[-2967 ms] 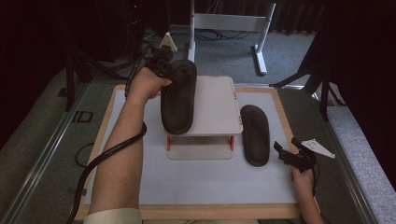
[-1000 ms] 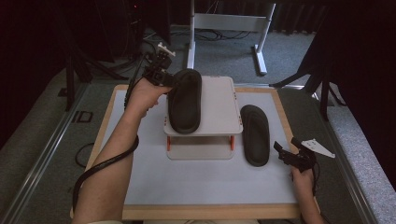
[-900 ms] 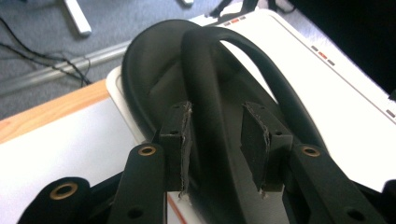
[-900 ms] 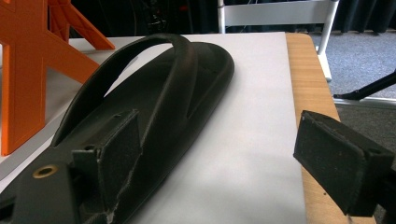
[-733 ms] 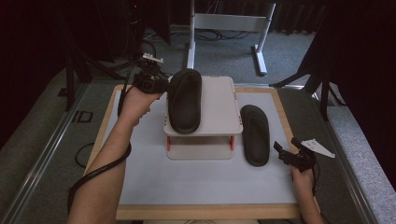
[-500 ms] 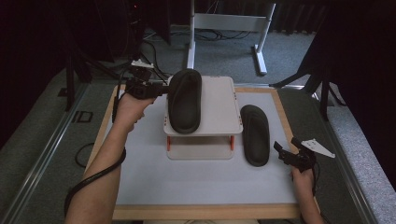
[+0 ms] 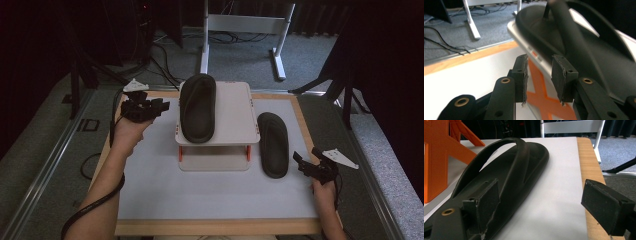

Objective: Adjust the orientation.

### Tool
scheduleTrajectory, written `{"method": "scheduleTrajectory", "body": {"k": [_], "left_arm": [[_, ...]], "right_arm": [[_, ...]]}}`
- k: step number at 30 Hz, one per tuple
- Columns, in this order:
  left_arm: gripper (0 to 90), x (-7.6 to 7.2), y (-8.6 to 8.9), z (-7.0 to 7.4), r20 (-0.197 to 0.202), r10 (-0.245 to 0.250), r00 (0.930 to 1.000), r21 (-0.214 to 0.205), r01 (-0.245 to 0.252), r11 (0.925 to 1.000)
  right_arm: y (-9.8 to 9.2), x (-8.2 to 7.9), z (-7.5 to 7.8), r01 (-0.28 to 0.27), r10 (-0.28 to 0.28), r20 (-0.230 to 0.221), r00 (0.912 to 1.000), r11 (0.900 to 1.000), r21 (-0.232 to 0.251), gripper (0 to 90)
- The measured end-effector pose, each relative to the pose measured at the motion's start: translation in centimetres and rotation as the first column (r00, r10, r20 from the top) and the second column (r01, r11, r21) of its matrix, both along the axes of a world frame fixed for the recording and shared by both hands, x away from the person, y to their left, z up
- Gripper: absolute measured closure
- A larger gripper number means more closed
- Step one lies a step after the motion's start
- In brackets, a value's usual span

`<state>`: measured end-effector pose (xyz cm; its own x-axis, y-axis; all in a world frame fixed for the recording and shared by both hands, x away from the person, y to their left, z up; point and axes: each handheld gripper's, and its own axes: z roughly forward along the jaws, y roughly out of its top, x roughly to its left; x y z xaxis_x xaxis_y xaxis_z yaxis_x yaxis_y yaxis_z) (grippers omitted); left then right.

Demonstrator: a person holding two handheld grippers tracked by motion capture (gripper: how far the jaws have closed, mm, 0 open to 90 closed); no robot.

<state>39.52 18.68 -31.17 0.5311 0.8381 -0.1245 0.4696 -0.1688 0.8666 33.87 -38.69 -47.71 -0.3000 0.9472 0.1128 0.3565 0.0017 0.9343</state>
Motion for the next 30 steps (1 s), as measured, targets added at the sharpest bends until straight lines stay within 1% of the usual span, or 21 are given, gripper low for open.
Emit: {"method": "scheduleTrajectory", "body": {"k": [2,3,6,7,11,12,13,15,16,18,20,21,22,23,24,25,26,27,28,29,30], "left_arm": [[64.8,-0.3,0.5,-0.6,0.006,0.005,1.0,-0.011,-0.005,0.9999],[64.8,-0.3,0.7,-0.8,0.001,0.008,1.0,-0.021,-0.008,0.9997],[64.8,-0.7,1.2,-1.4,0.012,0.014,0.9998,-0.027,-0.013,0.9995],[64.7,-0.9,1.5,-1.7,0.013,0.017,0.9998,-0.037,-0.017,0.9992],[64.8,-1.5,1.9,-2.9,0.013,0.019,0.9997,-0.021,-0.019,0.9996],[64.7,-1.5,2.1,-3.3,0.001,0.013,0.9999,-0.037,-0.013,0.9992],[64.7,-1.6,2.2,-3.5,-0.001,0.016,0.9999,-0.043,-0.016,0.9989],[64.7,-2.0,2.4,-4.4,0.001,0.022,0.9998,-0.047,-0.022,0.9986],[64.7,-2.2,2.5,-4.6,0.005,0.028,0.9996,-0.046,-0.027,0.9986],[64.8,-2.5,2.8,-5.1,0.013,0.015,0.9998,-0.066,-0.014,0.9977],[64.7,-2.5,2.8,-5.1,0.013,0.015,0.9998,-0.066,-0.014,0.9977],[63.1,-3.2,2.9,-6.1,0.031,0.01,0.9995,-0.045,-0.009,0.9989],[62.6,-3.2,2.9,-6.1,0.031,0.01,0.9995,-0.045,-0.009,0.9989],[62.6,-3.4,2.9,-6.4,0.035,0.011,0.9993,-0.036,-0.01,0.9993],[62.6,-3.8,3.1,-7.1,0.041,0.006,0.9991,-0.042,-0.004,0.9991],[62.6,-3.8,3.1,-7.1,0.041,0.006,0.9991,-0.042,-0.004,0.9991],[62.6,-4.0,3.3,-7.5,0.043,0.009,0.999,-0.039,-0.007,0.9992],[62.6,-4.0,3.3,-7.5,0.043,0.009,0.999,-0.039,-0.007,0.9992],[62.7,-4.5,3.7,-8.3,0.05,0.016,0.9986,-0.049,-0.014,0.9987],[62.7,-4.7,3.9,-8.8,0.047,0.009,0.9988,-0.054,-0.006,0.9985],[62.7,-4.9,3.9,-9.0,0.052,0.017,0.9985,-0.043,-0.015,0.999]], "right_arm": [[0.0,0.0,0.0,0.0,0.0,-0.002,1.0,1.0,0.0,14.1],[0.0,0.0,0.0,0.0,0.0,-0.002,1.0,1.0,-0.001,14.1],[0.0,0.0,0.0,0.0,0.0,-0.002,1.0,1.0,-0.002,14.1],[0.0,0.0,0.0,0.0,0.0,-0.002,1.0,1.0,-0.002,14.1],[0.0,0.0,0.0,-0.001,0.001,-0.002,1.0,1.0,-0.001,14.1],[0.0,0.0,0.0,-0.001,0.001,-0.003,1.0,1.0,0.0,14.1],[0.0,0.0,0.0,-0.001,0.001,-0.003,1.0,1.0,0.0,14.1],[0.0,0.0,0.0,-0.001,0.001,-0.004,1.0,1.0,-0.001,14.1],[0.0,0.1,0.0,-0.002,0.002,-0.005,1.0,1.0,-0.002,14.1],[0.0,0.0,0.0,-0.001,0.001,-0.004,1.0,1.0,-0.002,14.2],[0.0,0.0,0.0,-0.002,0.002,-0.004,1.0,1.0,-0.001,14.2],[0.0,0.1,0.0,-0.002,0.002,-0.004,1.0,1.0,-0.001,14.1],[0.0,0.1,0.0,-0.002,0.002,-0.004,1.0,1.0,-0.001,14.1],[0.0,0.0,0.0,-0.002,0.002,-0.004,1.0,1.0,0.0,14.1],[0.0,0.0,0.0,-0.001,0.001,-0.003,1.0,1.0,0.002,14.1],[0.0,0.1,0.0,-0.002,0.002,-0.003,1.0,1.0,0.002,14.1],[0.0,0.1,0.0,-0.002,0.002,-0.003,1.0,1.0,0.002,14.1],[0.0,0.1,0.0,-0.002,0.002,-0.003,1.0,1.0,0.002,14.1],[0.0,0.1,0.0,-0.002,0.002,-0.004,1.0,1.0,0.0,14.1],[0.0,0.1,0.0,-0.002,0.002,-0.004,1.0,1.0,-0.001,14.1],[0.0,0.1,0.0,-0.003,0.003,-0.004,1.0,1.0,-0.001,14.1]]}}
